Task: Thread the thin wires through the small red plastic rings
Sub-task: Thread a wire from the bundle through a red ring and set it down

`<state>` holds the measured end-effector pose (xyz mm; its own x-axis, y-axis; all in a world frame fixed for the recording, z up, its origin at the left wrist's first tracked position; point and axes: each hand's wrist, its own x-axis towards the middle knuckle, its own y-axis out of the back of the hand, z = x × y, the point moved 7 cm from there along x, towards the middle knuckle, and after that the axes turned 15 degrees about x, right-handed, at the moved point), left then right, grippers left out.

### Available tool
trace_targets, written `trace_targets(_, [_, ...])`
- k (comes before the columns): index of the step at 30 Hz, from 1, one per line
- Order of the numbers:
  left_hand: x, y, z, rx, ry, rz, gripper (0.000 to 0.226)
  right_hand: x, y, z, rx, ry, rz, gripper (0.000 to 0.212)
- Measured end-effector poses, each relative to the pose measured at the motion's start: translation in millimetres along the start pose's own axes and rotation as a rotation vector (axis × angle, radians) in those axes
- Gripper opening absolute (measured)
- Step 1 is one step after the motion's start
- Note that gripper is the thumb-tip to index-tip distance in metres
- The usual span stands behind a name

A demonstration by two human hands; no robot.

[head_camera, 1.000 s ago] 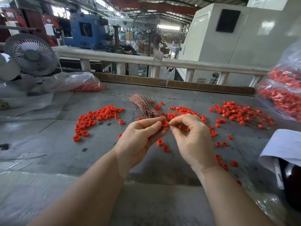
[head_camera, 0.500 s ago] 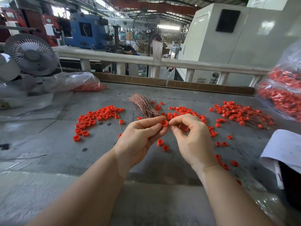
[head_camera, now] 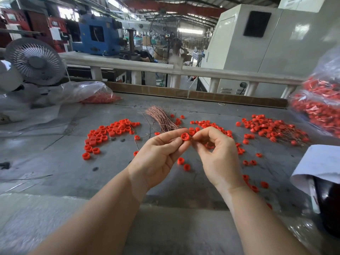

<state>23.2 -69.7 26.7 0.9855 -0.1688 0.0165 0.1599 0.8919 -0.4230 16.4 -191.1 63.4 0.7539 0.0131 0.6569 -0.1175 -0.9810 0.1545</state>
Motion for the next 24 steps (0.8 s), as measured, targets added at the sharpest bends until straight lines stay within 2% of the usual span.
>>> trace_targets(5, [0.9,1.1,-0.3,-0.101,0.029,0.02,0.035,-1.3,-1.2,-5.9,-0.092,0.096,0.001,0.019])
trace_targets(8, [2.1,3.1,-1.0,-0.156,0.036,0.039,0.028,-1.1,-3.5,-6.1,-0.096,0.113,-0.003,0.016])
trace_targets(13, [1.8,4.6,-0.6,-0.158,0.035,0.035,0.02,0.5,-5.1,-0.1,-0.02,0.024,-0.033,0.016])
trace_targets(17, [2.8,6.4,-1.0,-0.145,0.031,0.047,0.033,1.3,-6.2,4.3,0.097,-0.065,-0.064,0.026])
trace_targets(24, [2.9,4.5,-0.4,-0.169,0.029,0.028,0.023,1.7,-8.2,13.9,0.213,-0.18,-0.083,0.032])
